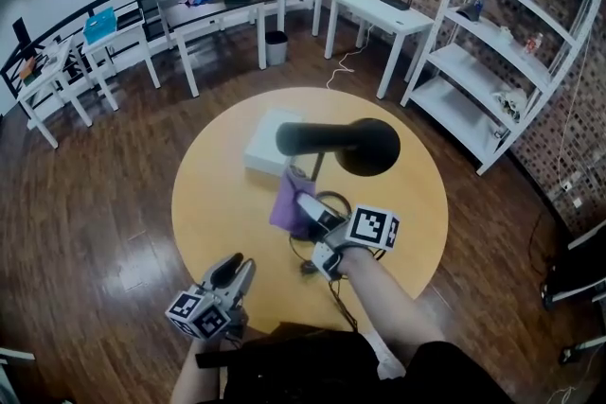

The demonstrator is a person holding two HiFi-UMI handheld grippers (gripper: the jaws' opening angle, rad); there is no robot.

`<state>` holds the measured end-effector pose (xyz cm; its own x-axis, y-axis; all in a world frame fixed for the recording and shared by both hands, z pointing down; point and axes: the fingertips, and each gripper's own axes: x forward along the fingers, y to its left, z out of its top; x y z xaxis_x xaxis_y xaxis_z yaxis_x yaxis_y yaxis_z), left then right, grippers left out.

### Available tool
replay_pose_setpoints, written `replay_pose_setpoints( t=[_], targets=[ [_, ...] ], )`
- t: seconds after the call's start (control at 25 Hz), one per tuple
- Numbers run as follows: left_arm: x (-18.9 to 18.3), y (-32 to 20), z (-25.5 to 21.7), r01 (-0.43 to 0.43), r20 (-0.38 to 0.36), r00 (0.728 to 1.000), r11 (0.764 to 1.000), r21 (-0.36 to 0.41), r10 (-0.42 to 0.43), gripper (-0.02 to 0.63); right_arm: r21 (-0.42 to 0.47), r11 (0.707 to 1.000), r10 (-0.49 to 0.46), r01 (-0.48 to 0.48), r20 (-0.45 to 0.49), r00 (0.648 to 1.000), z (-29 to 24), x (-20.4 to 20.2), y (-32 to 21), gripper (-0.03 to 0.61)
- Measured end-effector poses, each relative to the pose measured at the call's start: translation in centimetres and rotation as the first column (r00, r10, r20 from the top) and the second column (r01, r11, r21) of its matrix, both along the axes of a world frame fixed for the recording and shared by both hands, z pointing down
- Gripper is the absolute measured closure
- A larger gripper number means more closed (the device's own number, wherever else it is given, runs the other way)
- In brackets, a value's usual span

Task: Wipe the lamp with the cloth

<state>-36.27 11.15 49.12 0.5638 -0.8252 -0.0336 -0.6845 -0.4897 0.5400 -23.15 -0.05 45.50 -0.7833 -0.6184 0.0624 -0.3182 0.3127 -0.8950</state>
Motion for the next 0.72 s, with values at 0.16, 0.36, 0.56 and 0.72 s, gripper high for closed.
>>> replay_pose_setpoints(
  t=[0.16, 0.36, 0.56, 0.72],
  targets=[
    [0.9, -0.1, 0.1, -0.007, -0.007, 1.0, 1.0, 0.003, 0.007, 0.483, -0.039, 0.999, -0.038, 0.035, -0.072, 0.997, 3.9, 0.5, -0.5, 0.488],
    [0.4, -0.1, 1.4, 0.004, 0.074, 0.997, 1.0, -0.021, -0.002, 0.483, -0.143, 0.988, -0.073, 0.053, -0.14, 0.987, 9.4, 0.0, -0.5, 0.488],
    [0.9, -0.2, 1.3, -0.011, 0.056, 0.998, 0.999, -0.044, 0.014, 0.483, -0.223, 0.975, -0.059, 0.019, -0.175, 0.983, 13.7, -0.1, -0.6, 0.488],
    [0.6, 0.0, 1.7, -0.008, 0.087, 0.996, 0.998, -0.056, 0.013, 0.483, -0.278, 0.96, -0.043, -0.011, -0.188, 0.981, 16.9, -0.2, -0.3, 0.488]
  ],
)
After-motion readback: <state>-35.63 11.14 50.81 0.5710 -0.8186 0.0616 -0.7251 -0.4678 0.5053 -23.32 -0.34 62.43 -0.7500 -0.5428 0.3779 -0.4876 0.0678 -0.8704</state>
